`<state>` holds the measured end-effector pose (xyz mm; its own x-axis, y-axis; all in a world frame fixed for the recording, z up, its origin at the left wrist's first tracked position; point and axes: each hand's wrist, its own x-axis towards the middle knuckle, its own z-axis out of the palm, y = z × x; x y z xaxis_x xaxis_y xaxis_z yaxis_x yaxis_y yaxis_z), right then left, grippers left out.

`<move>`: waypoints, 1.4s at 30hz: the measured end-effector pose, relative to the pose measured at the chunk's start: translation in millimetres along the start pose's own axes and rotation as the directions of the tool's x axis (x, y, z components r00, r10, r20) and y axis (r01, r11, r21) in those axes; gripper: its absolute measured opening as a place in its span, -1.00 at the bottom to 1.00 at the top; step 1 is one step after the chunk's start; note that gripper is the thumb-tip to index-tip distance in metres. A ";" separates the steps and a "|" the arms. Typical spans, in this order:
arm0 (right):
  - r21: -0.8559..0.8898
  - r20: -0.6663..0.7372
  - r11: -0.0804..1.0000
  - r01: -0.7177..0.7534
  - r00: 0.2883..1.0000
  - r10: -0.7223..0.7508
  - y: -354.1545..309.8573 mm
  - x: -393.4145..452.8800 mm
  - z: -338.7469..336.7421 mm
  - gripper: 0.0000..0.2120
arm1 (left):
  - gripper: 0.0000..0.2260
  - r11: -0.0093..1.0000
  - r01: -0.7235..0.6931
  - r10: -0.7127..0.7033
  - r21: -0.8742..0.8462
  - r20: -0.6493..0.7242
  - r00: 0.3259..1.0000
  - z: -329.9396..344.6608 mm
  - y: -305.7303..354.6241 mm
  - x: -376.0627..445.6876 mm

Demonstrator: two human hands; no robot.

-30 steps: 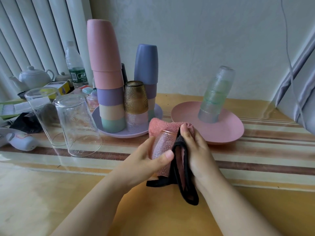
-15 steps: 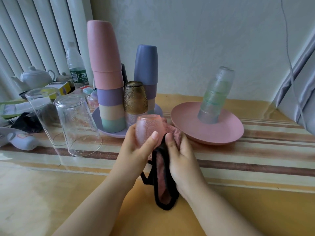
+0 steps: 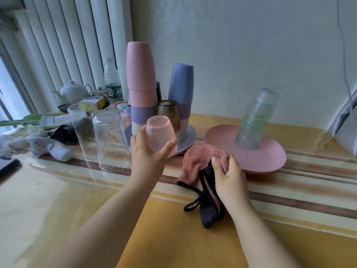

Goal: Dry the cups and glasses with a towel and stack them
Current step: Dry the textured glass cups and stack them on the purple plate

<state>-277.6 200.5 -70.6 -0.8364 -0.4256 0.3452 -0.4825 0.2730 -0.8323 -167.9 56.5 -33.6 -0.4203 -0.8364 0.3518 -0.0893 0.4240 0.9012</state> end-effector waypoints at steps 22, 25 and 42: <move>0.137 0.015 0.990 0.039 0.999 -0.042 0.1 -1.1 0.2 -0.73 | -0.41 0.987 -0.045 0.080 0.157 -0.230 0.970 46.4 51.2 83.2; 0.140 0.018 0.989 0.036 0.999 -0.039 0.4 -0.8 1.1 -0.73 | -0.47 0.986 -0.019 0.061 0.166 -0.252 0.966 51.0 47.7 80.3; 0.155 -0.109 0.988 -0.018 0.993 0.035 2.2 17.2 -35.6 -0.74 | -0.69 0.846 -0.455 0.464 0.277 0.036 0.885 75.3 36.7 40.4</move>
<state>-302.4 224.5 -51.1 -0.8761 -0.3197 0.3610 -0.4215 0.1439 -0.8954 -256.1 64.4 -5.4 -0.4463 -0.5306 0.7206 -0.1347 0.8359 0.5321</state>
